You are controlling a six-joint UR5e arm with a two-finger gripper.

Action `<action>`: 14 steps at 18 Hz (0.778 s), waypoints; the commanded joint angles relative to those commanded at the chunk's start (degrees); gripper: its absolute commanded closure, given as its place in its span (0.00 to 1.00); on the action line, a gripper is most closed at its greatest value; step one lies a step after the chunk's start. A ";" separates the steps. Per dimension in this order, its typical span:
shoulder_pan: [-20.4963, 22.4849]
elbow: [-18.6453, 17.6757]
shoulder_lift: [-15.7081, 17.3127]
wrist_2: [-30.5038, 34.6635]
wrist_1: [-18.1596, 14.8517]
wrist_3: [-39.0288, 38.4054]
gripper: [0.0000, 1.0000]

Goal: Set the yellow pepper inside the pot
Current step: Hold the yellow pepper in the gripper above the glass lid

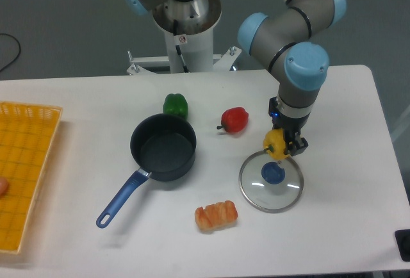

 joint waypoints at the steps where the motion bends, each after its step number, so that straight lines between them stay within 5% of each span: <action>1: 0.09 -0.52 0.00 -0.17 0.09 0.00 0.39; 14: -0.79 0.53 0.53 -0.44 -0.09 -6.05 0.39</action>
